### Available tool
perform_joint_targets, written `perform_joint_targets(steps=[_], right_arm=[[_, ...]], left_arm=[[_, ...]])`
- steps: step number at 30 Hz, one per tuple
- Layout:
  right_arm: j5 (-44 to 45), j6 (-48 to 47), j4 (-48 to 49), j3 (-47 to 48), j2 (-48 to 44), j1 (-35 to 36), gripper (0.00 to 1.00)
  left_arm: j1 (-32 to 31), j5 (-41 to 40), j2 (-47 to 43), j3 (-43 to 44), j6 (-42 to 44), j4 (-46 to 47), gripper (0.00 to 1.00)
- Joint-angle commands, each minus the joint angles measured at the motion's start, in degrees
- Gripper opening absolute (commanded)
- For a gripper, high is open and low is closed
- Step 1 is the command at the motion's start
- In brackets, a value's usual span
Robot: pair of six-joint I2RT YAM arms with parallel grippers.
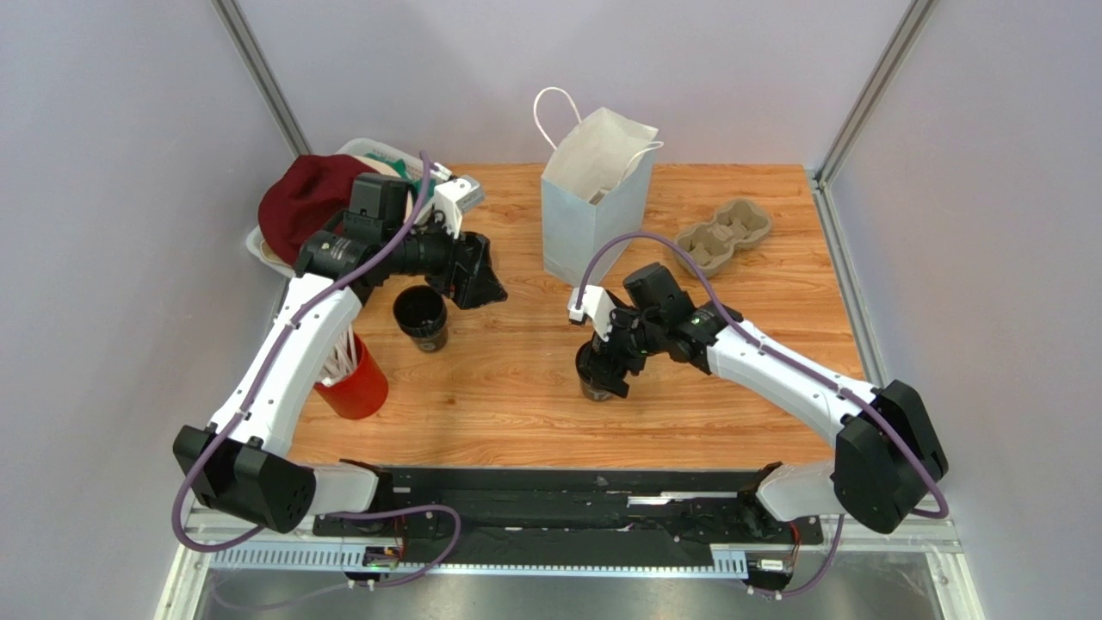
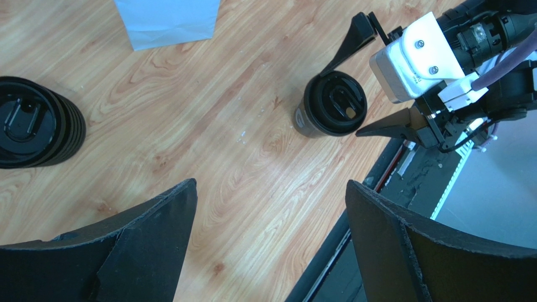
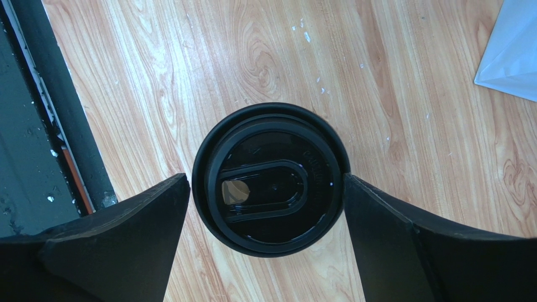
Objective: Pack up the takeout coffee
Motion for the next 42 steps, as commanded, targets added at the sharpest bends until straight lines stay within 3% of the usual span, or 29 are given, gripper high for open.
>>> perform_joint_targets(steps=[1,14,20,42], right_arm=[[0.79,-0.76,1.85,1.92,0.91,0.74,0.93],[-0.26,-0.23,0.80,2.62,-1.90,1.01,0.90],[-0.96,-0.32,-0.43,3.24,-4.01,1.01,0.94],[-0.88,-1.46,-1.05,1.92,-1.65,1.01,0.95]], left_arm=[[0.65,1.69,-1.90,-1.34,1.25,0.40,0.96],[1.00,1.78,-3.13,-3.01,0.81,2.15,0.96],[1.09,1.78,-3.22,-2.92,0.72,2.24,0.96],[1.09,1.60,-4.36,-4.15,0.46,2.86,0.95]])
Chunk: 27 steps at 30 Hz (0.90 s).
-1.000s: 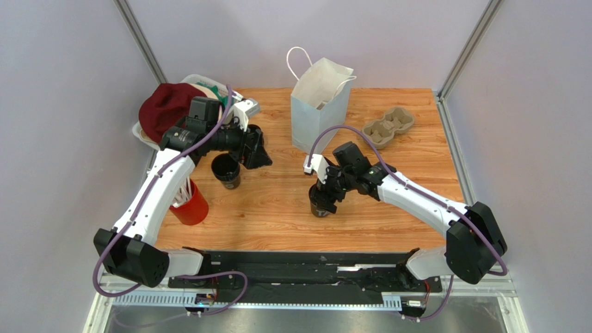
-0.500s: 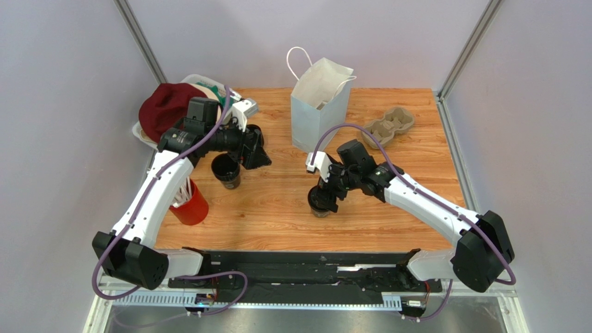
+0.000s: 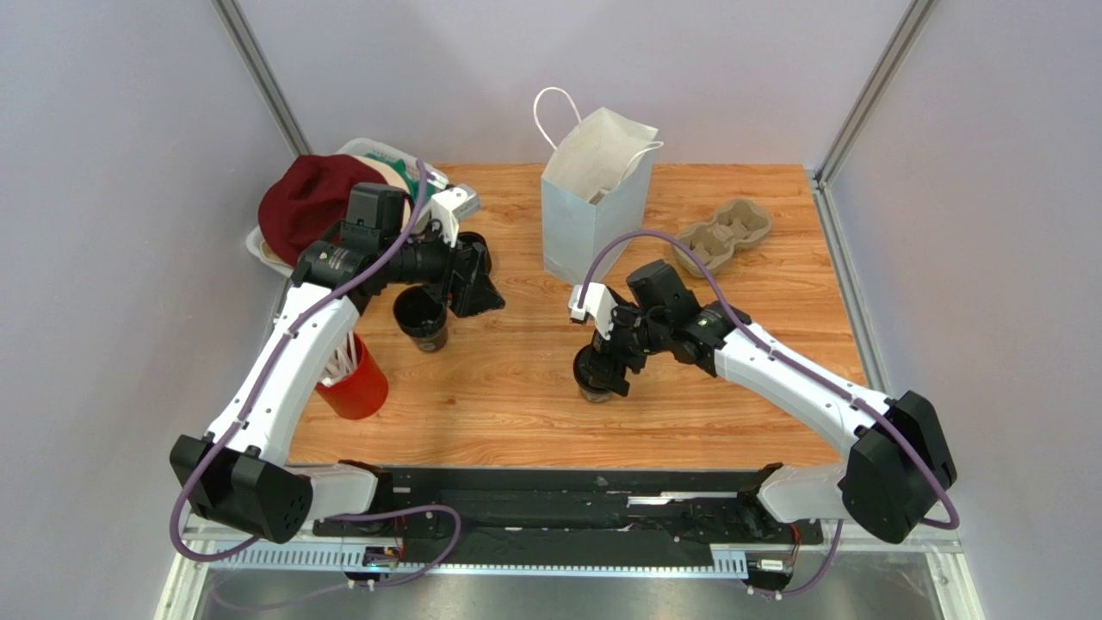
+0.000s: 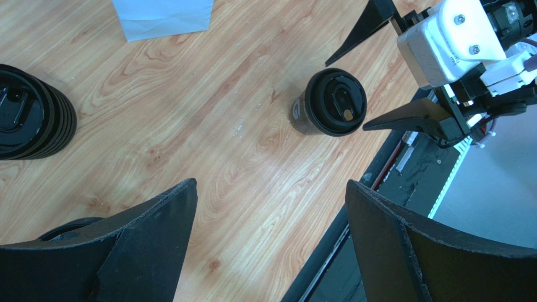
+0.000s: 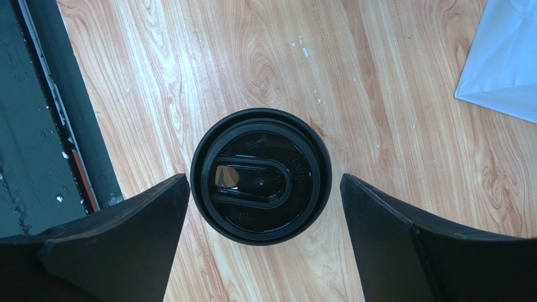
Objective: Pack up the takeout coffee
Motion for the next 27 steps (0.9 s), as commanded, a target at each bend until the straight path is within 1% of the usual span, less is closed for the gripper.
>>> perform_joint_targets(steps=[1,8,18,27], right_arm=[[-0.66,-1.20,-0.02,0.85,1.20,0.31,0.95],[-0.92,-1.20,-0.02,1.11,2.17,0.31,0.96],[-1.19,-1.11,0.24,0.50,3.40,0.31,0.89],[-1.01,-0.93,0.16,0.24,4.63,0.48,0.85]], left_arm=[[0.30,0.75,-1.96,-0.24,0.50,1.68,0.95],[0.30,0.84,-2.39,-0.77,0.50,2.03,0.96],[0.30,1.10,-2.40,-1.12,0.41,2.38,0.96],[0.30,1.01,-2.48,-1.12,0.33,2.29,0.96]])
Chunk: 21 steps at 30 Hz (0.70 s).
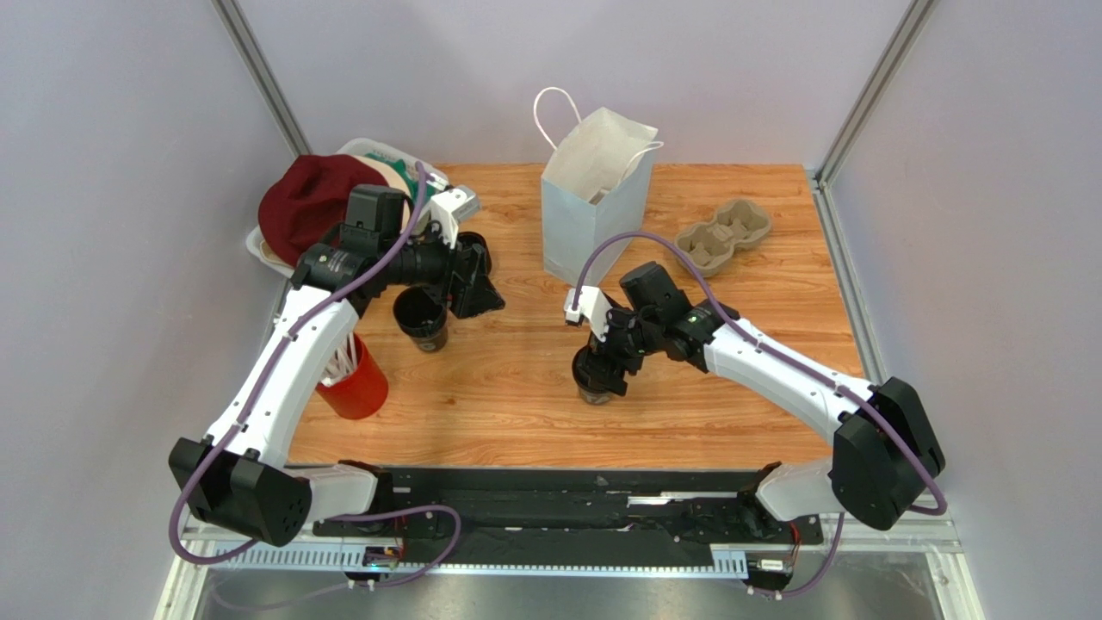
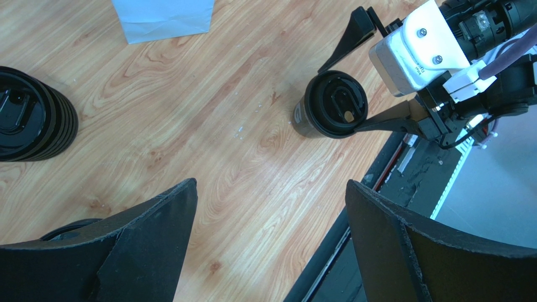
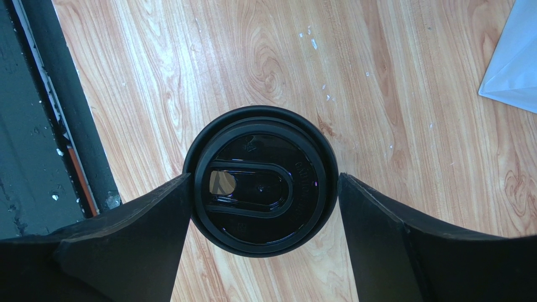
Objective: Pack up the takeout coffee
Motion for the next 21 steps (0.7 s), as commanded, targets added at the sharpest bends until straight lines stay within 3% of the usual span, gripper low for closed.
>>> perform_joint_targets(steps=[1,21], right_arm=[[-0.49,-0.50,-0.24,0.32,1.33,0.57,0.85],[3.64,-0.41,-6.48,-2.93,6.33,3.21,0.70]], left_arm=[[0.30,1.08,-1.85,-0.27,0.35,1.44,0.96],[0.30,0.37,-2.29,0.70,1.58,-0.49,0.96]])
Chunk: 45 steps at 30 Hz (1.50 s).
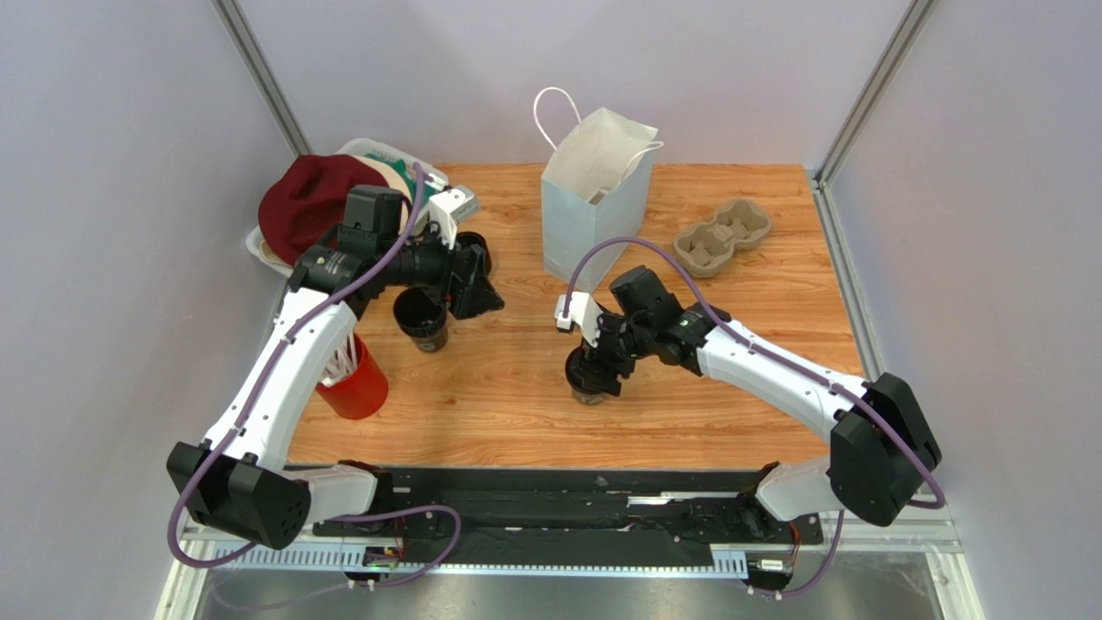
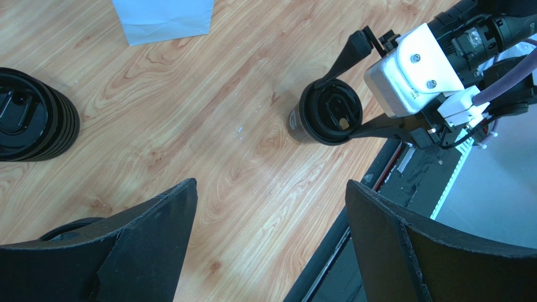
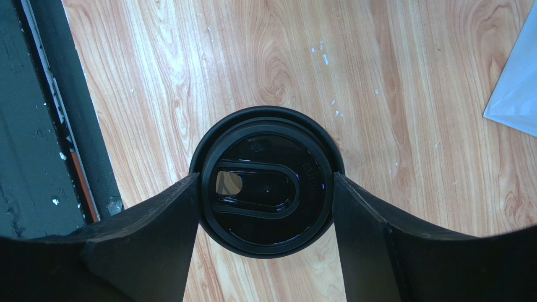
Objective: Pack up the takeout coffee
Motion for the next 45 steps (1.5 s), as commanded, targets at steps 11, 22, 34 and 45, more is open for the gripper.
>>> perform_joint_targets(steps=[11,22,34,45], right_arm=[[6.68,-0.63,-7.20,-3.98,6.92,2.06,0.69],[6.60,-1.77,-5.18,-5.04,5.07,1.88,0.70],[6.07,-1.77,-4.04,-6.09,2.96,1.88,0.70],[5.45,-1.86,-4.04,-6.00,3.66,1.88,0.70]], left_arm=[[0.30,2.25,-1.39,-1.06,1.25,0.82,0.96],[-4.16,6.49,11.78,-4.66,-1.39,5.22,0.96],[-11.56,1.30,27.34,1.66,-3.49,6.89,0.96],[-13.32,-0.81,33.32,3.51,-5.26,10.40,0.96]])
